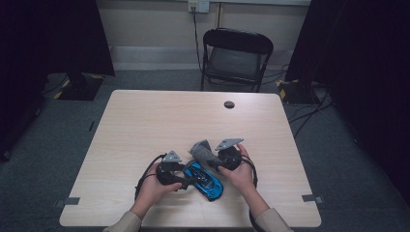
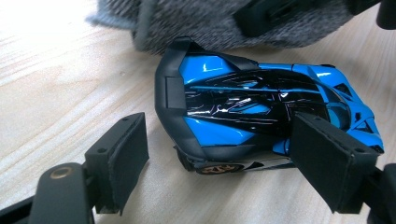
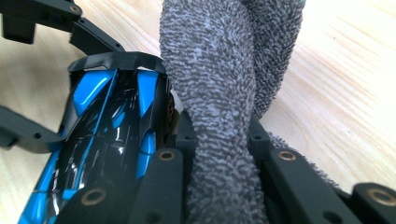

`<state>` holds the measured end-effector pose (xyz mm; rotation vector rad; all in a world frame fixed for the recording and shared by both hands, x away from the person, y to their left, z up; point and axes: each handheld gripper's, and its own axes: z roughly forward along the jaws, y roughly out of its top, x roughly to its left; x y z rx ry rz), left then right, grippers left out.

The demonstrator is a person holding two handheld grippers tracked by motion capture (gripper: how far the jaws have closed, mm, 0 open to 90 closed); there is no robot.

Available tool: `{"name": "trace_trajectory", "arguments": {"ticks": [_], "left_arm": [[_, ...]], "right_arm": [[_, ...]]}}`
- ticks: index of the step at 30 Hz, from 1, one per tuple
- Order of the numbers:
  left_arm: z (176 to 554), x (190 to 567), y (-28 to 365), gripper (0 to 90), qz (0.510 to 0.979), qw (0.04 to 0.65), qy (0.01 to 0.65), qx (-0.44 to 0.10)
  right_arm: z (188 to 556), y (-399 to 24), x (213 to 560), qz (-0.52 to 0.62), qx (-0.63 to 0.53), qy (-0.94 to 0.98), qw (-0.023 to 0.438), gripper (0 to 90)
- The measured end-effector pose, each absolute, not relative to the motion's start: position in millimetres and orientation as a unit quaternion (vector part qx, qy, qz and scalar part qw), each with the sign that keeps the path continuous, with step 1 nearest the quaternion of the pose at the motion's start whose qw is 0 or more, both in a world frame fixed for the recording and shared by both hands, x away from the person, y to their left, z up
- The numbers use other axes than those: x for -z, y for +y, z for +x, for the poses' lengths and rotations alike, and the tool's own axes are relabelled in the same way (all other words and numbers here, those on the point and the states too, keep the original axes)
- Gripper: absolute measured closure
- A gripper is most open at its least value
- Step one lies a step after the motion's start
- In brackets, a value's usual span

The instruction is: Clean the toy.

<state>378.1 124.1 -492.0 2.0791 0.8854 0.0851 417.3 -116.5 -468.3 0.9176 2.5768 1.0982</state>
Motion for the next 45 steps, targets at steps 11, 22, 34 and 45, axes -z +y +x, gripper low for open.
{"name": "trace_trajectory", "arguments": {"ticks": [11,22,34,45], "left_arm": [[379,492,124,19.9,0.833,0.425,0.352,-0.034],[379,491,124,19.8,0.834,0.423,0.351,-0.033],[379,491,124,19.7,0.834,0.424,0.352,-0.033],[379,491,124,19.7,0.835,0.423,0.351,-0.034]], "right_arm": [[413,-116,475,0.294,-0.370,0.878,0.080,74.6],[405,-127,476,0.284,-0.380,0.878,0.062,74.6],[396,-136,473,0.269,-0.375,0.885,0.064,74.5],[388,-147,472,0.265,-0.376,0.886,0.060,74.5]]}}
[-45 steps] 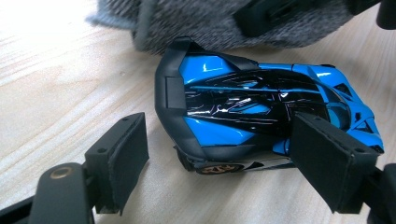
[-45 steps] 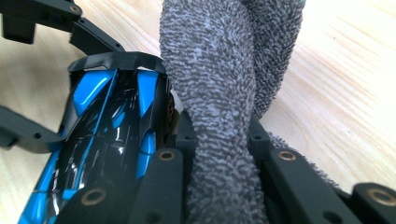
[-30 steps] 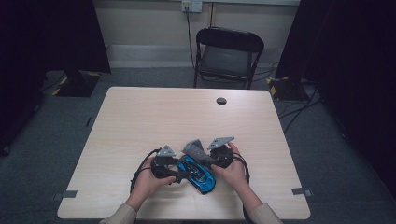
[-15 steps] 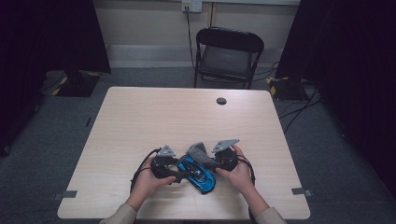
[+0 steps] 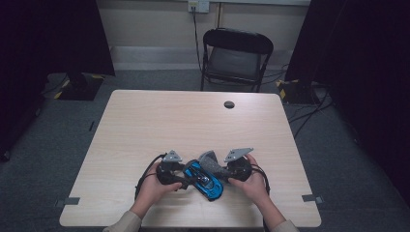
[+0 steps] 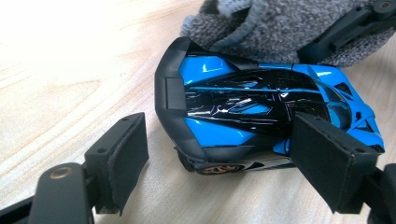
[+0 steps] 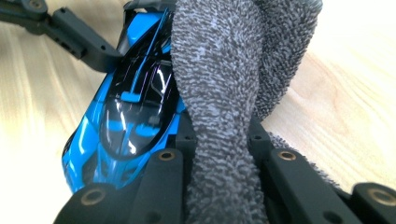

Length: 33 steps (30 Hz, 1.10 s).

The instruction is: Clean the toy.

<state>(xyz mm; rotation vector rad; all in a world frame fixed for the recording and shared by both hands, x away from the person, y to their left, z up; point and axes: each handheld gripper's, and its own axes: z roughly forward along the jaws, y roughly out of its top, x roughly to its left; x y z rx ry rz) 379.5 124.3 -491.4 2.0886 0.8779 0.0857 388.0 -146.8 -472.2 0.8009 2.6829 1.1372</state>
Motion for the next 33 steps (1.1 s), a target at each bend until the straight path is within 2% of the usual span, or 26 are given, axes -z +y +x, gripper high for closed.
{"name": "trace_trajectory", "arguments": {"ticks": [33], "left_arm": [[380,491,123,19.4,0.837,0.421,0.349,-0.032]], "right_arm": [[361,-182,472,0.265,-0.384,0.884,0.039,74.3]]}}
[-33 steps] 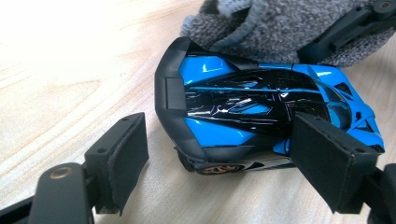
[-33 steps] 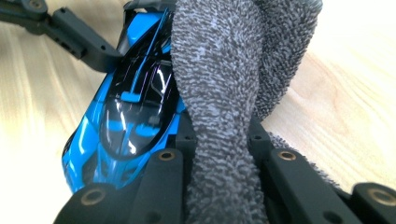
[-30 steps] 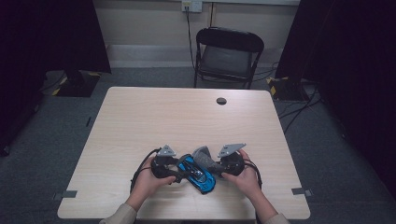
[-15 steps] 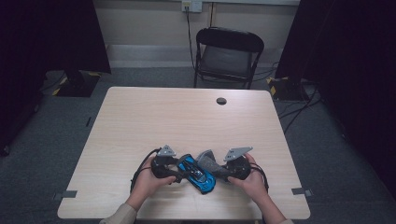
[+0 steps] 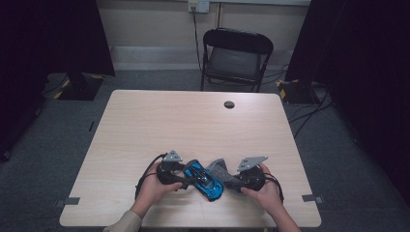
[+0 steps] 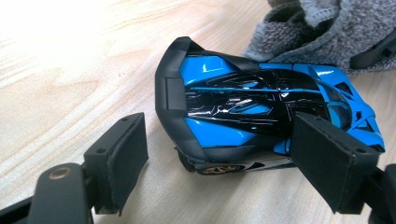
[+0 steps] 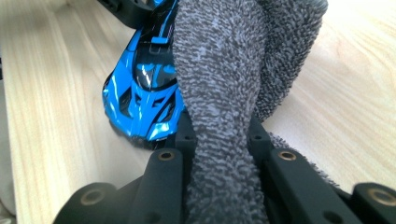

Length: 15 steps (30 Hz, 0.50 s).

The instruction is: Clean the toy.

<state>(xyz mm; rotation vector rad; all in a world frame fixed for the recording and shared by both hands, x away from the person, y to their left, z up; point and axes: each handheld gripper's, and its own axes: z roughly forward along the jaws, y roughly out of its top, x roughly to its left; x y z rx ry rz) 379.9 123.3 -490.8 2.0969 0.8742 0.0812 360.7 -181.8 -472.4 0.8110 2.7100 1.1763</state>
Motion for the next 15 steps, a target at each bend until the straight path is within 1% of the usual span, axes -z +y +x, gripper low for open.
{"name": "trace_trajectory", "arguments": {"ticks": [15], "left_arm": [[380,491,124,19.5,0.835,0.424,0.349,-0.031]], "right_arm": [[350,-194,472,0.265,-0.383,0.884,0.027,74.4]]}}
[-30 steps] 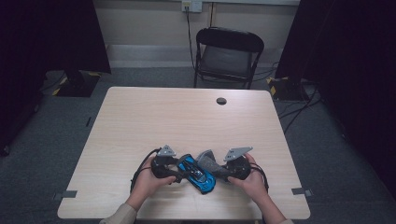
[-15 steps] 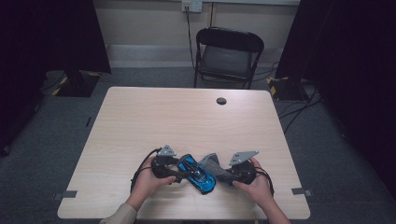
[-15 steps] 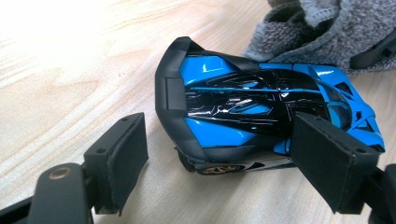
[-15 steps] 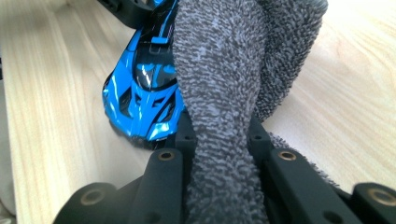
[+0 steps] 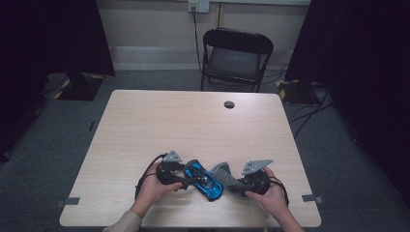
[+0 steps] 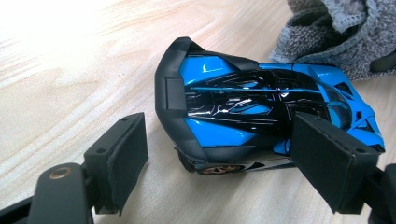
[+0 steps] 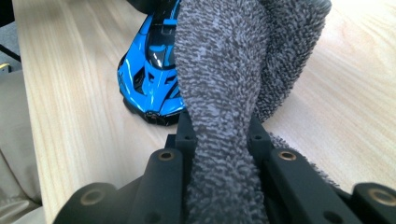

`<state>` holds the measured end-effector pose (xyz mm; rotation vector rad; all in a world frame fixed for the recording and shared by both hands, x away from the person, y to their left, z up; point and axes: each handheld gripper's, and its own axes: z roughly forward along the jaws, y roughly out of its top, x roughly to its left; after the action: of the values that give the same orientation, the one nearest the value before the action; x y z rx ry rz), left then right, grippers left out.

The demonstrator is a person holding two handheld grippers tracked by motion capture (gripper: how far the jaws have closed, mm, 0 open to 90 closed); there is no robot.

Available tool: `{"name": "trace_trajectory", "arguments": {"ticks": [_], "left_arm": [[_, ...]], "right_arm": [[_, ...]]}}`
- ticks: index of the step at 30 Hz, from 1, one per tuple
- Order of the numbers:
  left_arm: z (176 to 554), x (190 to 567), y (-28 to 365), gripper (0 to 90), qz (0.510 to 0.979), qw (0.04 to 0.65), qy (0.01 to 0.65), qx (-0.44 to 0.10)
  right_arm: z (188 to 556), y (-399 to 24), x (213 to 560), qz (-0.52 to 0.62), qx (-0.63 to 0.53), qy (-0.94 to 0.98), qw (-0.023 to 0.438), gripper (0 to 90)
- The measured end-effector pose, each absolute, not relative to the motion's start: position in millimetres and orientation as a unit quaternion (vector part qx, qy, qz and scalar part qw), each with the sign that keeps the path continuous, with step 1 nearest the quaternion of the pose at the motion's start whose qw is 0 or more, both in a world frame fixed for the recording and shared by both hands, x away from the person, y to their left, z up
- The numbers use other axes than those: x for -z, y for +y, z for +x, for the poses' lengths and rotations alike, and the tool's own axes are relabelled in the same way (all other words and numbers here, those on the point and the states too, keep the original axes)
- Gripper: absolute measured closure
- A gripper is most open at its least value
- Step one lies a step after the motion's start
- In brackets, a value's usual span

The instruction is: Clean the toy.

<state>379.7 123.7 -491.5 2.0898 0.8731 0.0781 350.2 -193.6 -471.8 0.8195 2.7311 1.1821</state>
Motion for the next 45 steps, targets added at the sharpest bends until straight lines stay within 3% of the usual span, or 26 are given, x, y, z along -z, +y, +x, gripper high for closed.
{"name": "trace_trajectory", "arguments": {"ticks": [34,45], "left_arm": [[378,492,124,19.8,0.833,0.426,0.353,-0.035],[378,492,124,19.9,0.830,0.426,0.358,-0.034]], "right_arm": [[334,-237,466,0.304,-0.410,0.860,0.013,73.8],[364,-235,458,0.357,-0.408,0.834,0.103,72.0]]}}
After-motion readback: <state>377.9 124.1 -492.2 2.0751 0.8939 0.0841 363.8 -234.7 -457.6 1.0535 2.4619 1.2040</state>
